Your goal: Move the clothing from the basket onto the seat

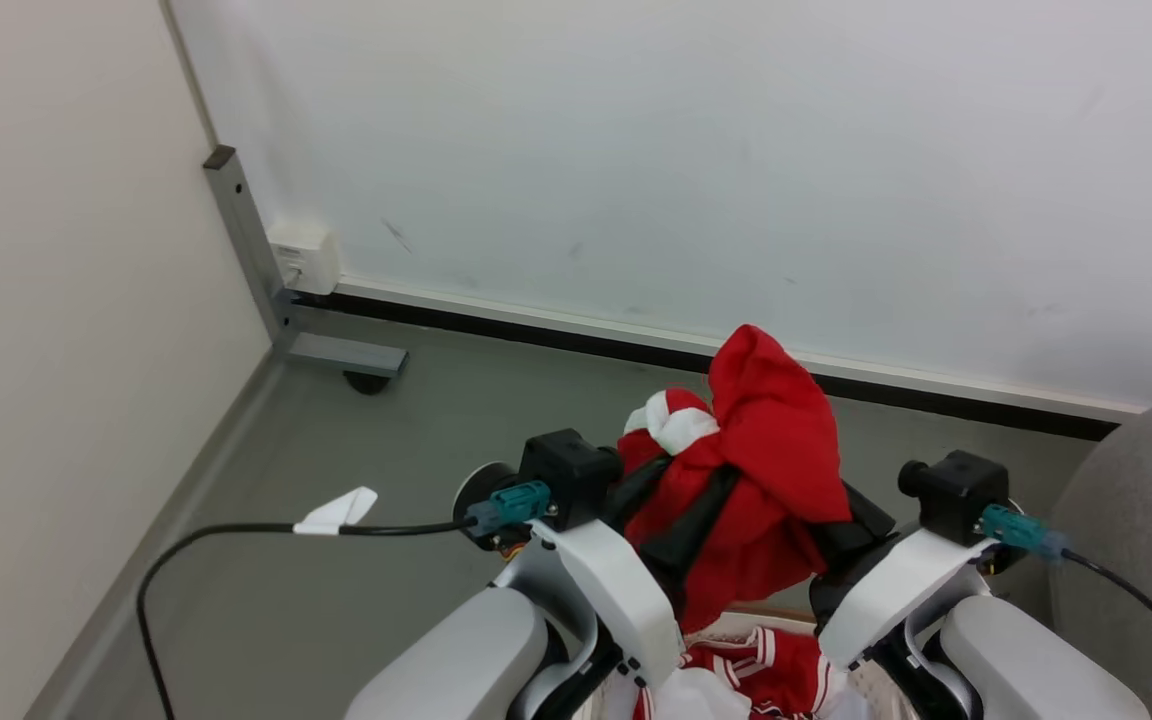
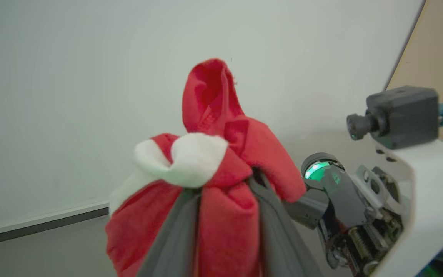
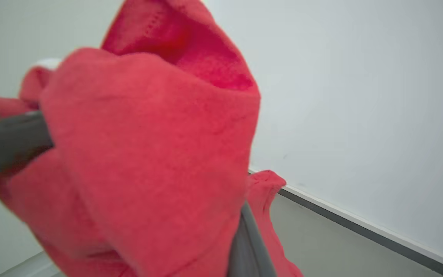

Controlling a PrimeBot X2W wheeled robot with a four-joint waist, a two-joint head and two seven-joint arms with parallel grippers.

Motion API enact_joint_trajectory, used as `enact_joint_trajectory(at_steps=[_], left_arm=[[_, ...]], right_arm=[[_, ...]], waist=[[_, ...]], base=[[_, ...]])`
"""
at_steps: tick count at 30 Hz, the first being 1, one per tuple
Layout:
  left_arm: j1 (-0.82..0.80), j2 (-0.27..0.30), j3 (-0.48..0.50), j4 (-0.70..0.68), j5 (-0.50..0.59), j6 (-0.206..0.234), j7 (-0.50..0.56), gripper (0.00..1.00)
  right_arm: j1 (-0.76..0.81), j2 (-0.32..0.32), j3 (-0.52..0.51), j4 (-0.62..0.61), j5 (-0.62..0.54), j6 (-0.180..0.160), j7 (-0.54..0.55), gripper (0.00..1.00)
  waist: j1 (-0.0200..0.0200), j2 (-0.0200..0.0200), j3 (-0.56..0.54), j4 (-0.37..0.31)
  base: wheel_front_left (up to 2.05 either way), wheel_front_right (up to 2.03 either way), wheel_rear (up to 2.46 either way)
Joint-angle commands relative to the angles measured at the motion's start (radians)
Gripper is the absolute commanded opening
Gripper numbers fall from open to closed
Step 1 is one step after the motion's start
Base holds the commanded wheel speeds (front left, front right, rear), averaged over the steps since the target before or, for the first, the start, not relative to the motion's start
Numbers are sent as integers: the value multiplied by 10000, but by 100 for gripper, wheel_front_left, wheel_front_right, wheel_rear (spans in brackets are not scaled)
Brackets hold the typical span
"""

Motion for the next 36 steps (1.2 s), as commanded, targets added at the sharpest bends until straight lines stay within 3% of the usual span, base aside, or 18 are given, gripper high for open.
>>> enact_joint_trajectory(at_steps=[1, 10, 19, 29, 36], left_arm=[[168, 18, -40, 3, -65, -45, -104, 100], [357, 105, -133, -237, -138, 13, -331, 100], [334, 326, -211, -376, 197, 47, -874, 100], [94, 576, -487, -254, 732, -10, -1260, 100], [80, 605, -584, -116, 860, -57, -1402, 100]], right_arm=[[273, -51, -417, -202, 198, -21, 5, 0], [806, -286, -2544, -845, 235, -21, 5, 0], [1199, -638, -4369, -1756, -440, -21, 8, 0], [2174, -622, -5377, -2927, -954, -20, 7, 0], [2654, -467, -5717, -3403, -1077, -20, 7, 0]], waist=[[-1, 0, 106, -267], [-1, 0, 446, -1622], [-1, 0, 1125, -3636], [-1, 0, 1526, -5744], [-1, 0, 1666, -6452]], base=[[0, 0, 0], [0, 0, 0], [0, 0, 0], [0, 0, 0], [0, 0, 0]])
